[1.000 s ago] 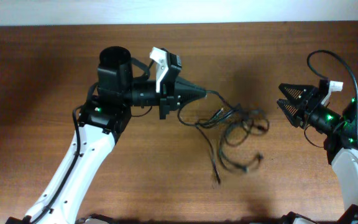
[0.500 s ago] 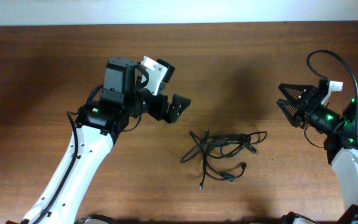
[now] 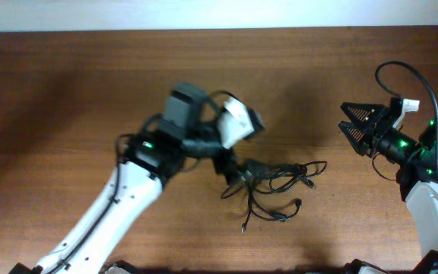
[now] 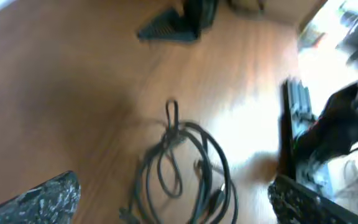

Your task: Untangle cables

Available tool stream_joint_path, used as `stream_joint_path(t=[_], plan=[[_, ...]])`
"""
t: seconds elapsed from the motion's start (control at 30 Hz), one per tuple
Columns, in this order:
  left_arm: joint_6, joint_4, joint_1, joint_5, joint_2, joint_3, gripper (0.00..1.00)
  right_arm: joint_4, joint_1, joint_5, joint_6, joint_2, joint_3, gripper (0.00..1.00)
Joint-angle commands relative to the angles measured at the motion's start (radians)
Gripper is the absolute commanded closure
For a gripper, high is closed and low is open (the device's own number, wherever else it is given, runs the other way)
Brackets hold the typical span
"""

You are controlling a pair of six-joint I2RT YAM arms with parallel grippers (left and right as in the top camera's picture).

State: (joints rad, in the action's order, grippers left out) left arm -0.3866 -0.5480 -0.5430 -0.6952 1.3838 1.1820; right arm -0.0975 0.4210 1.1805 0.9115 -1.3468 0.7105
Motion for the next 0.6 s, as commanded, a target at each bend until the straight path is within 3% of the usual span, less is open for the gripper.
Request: stream_joint_path(t=[0.0, 0.17, 0.4, 0.47, 0.5, 0.57], plan=[[-0.08, -0.058, -0.146, 0.328, 0.004, 0.01, 0.01, -0.003, -0.003, 0.013, -0.018, -0.002, 0.004, 0.12], [-0.127, -0.13, -0.221, 0.502, 0.084, 0.01, 0.01, -0.003, -0.003, 0.013, -0.018, -0.002, 0.004, 0.12], [-0.127, -0.134, -0.232, 0.437, 0.225, 0.01, 0.01, -0.002, -0.003, 0.013, -0.018, -0.002, 0.004, 0.12], [-0.128, -0.129, -0.243, 0.437, 0.246, 0.01, 0.0, -0.003, -0.003, 0.013, -0.023, -0.002, 0.004, 0.07], [-0.129, -0.121, -0.253, 0.437, 0.26, 0.01, 0.08, -0.002, -0.003, 0.013, -0.036, -0.002, 0.004, 0.05], [-0.135, -0.1, -0.264, 0.437, 0.271, 0.01, 0.45, -0.002, -0.003, 0.013, -0.044, -0.002, 0.004, 0.05]])
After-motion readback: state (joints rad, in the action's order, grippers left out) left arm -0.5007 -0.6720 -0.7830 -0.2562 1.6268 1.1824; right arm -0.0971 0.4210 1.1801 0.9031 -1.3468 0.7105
